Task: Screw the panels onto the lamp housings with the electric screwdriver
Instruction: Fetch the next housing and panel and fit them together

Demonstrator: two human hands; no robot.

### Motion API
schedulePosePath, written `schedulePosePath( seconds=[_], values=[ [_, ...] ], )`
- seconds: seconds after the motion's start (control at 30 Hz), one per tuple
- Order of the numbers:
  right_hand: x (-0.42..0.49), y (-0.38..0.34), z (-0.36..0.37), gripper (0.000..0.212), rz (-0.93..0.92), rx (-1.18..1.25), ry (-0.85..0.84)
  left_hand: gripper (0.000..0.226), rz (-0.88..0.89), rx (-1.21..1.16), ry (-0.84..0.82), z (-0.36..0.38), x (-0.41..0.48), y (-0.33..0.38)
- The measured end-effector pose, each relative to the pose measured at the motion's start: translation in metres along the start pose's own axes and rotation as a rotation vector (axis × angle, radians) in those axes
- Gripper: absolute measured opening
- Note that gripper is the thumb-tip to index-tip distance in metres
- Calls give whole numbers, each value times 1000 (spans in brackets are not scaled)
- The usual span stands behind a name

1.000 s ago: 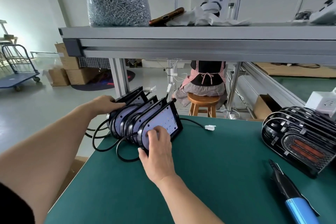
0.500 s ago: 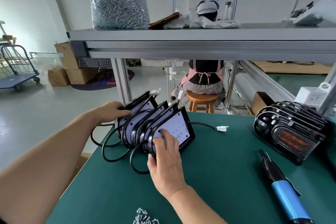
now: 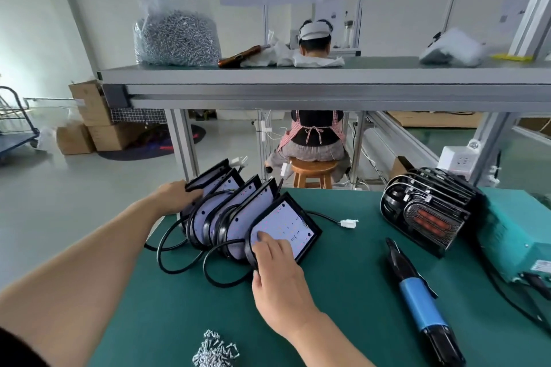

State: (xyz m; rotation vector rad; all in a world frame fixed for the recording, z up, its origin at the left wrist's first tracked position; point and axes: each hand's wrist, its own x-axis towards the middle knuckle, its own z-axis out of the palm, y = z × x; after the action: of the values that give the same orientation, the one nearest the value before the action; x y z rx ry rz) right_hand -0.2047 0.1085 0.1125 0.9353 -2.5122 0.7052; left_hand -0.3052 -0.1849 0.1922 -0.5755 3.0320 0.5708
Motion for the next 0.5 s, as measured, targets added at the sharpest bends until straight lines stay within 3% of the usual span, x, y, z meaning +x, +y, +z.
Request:
schedulePosePath(
  seconds=[0.17, 0.3, 0.5],
  values=[
    [-25, 4, -18, 40, -46, -7, 14, 81, -25, 93, 113, 3, -6, -1],
    [-43, 4, -29, 48, -59, -63, -13, 68, -41, -41, 213, 3, -8, 6],
    [-61, 6, -38, 55, -36, -201, 41, 63, -230, -383, 379, -13, -15, 6]
  ],
)
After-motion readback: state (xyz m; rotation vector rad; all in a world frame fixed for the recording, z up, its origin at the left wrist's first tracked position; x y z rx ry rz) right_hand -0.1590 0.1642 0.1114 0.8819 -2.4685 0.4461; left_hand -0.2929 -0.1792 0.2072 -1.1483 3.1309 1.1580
